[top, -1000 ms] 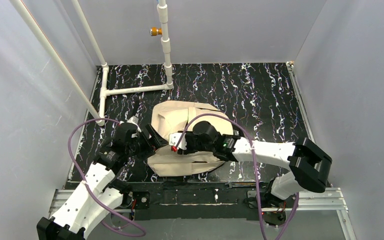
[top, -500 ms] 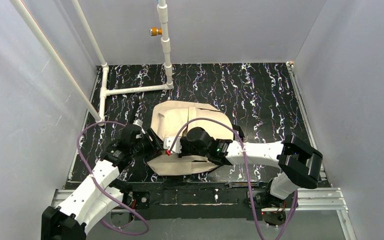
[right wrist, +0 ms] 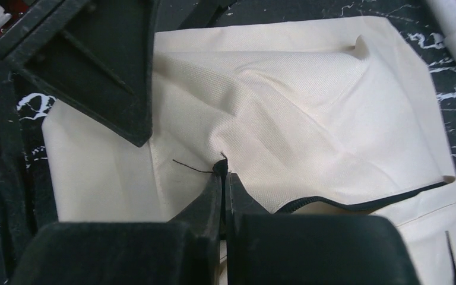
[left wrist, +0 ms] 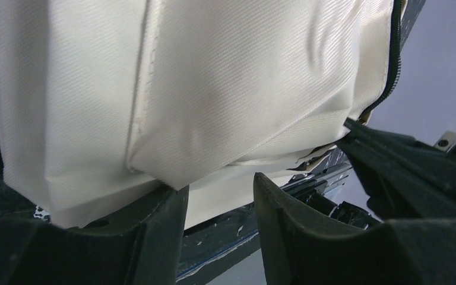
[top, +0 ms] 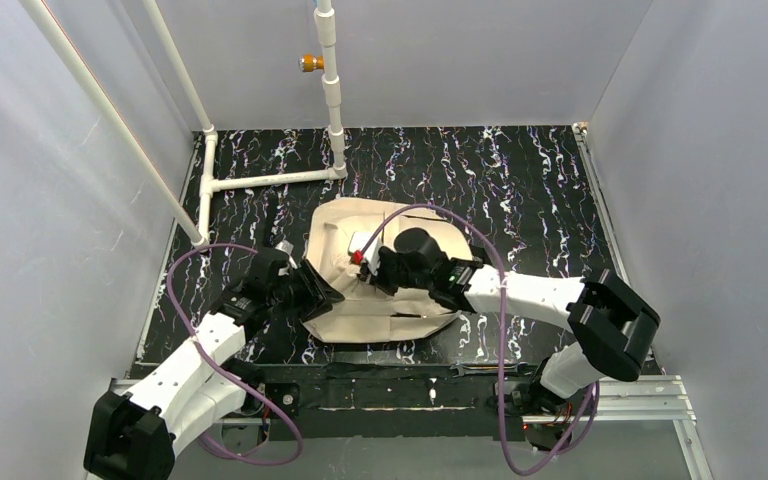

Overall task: Pack the student bag
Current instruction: Zip the student bag at the center of the board.

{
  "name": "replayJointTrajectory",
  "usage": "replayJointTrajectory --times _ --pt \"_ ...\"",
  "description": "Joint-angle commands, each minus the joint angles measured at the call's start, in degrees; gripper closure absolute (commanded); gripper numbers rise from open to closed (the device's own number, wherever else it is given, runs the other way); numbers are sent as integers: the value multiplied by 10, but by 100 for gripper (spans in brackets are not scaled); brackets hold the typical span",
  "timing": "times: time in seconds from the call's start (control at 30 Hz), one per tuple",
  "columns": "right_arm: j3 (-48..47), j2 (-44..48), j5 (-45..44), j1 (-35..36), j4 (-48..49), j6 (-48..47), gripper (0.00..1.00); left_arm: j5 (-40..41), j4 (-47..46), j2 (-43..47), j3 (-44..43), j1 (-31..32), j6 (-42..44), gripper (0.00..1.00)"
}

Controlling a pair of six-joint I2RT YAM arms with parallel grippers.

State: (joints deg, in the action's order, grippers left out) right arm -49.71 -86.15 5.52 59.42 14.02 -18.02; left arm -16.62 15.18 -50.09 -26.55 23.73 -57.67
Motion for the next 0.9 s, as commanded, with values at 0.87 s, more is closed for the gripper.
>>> replayJointTrajectory --times 0.87 --pt "-41 1 91 -77 77 169 99 -115 -97 -52 -20 6 -7 48"
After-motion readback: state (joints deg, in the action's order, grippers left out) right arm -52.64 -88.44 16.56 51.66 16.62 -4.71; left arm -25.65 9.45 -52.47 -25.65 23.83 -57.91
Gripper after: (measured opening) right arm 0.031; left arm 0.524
